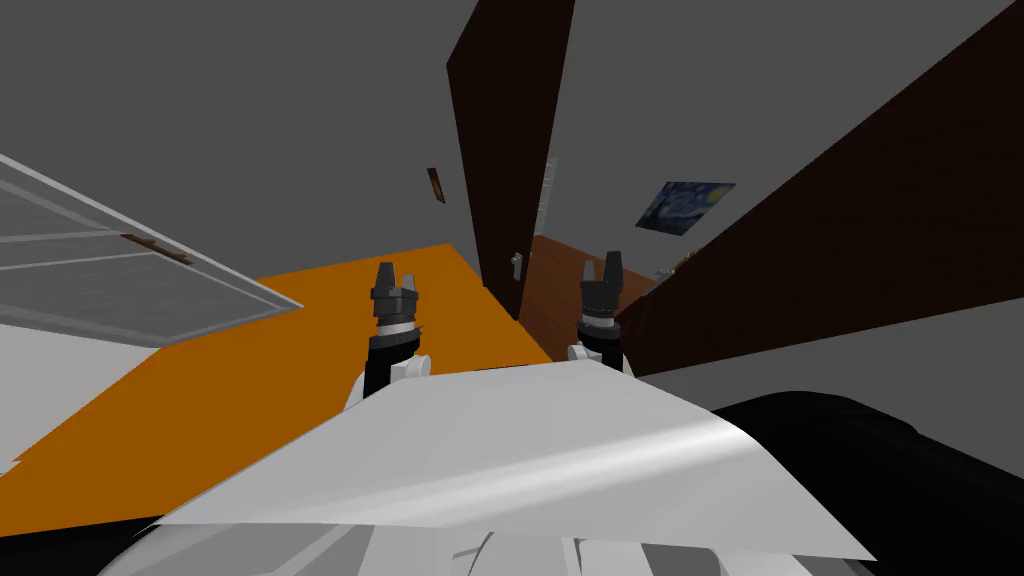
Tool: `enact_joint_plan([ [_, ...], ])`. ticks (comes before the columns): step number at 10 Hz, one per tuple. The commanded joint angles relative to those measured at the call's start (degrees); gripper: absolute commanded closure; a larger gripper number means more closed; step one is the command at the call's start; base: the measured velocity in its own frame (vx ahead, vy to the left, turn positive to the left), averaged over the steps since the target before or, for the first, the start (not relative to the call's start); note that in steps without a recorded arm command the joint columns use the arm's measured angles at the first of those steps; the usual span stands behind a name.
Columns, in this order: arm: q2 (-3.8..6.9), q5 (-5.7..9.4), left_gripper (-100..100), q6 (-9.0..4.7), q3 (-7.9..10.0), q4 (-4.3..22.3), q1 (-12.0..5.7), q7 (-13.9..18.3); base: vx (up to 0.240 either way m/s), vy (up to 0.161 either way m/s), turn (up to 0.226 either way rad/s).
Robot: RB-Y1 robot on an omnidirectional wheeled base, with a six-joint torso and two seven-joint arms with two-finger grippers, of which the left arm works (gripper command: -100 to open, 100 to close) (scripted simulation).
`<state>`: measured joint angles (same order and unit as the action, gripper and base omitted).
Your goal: Push the door open
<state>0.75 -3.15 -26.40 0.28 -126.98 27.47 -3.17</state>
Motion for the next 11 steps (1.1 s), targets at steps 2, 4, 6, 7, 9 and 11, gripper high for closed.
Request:
enact_joint_plan([
  [2,0.62,0.05,-100,0.48,-1.27,2.4,-1.32,0.6,0.126,0.038,-0.116],
  [4,1.15,0.10,-100,0.94,-2.49,4.7,-2.59,1.1,0.156,0.071,-0.126],
  [6,1.75,0.16,-100,1.52,-4.04,7.6,-4.20,1.8,0.138,0.061,-0.163],
  [7,1.95,0.18,-100,1.72,-4.60,8.6,-4.78,2.1,0.111,0.051,-0.128],
  [9,2.58,0.26,-100,2.43,-6.48,12.2,-6.73,2.9,0.118,0.087,-0.173],
  [11,2.99,0.31,-100,2.95,-7.86,14.8,-8.17,3.5,0.092,0.079,-0.138],
])
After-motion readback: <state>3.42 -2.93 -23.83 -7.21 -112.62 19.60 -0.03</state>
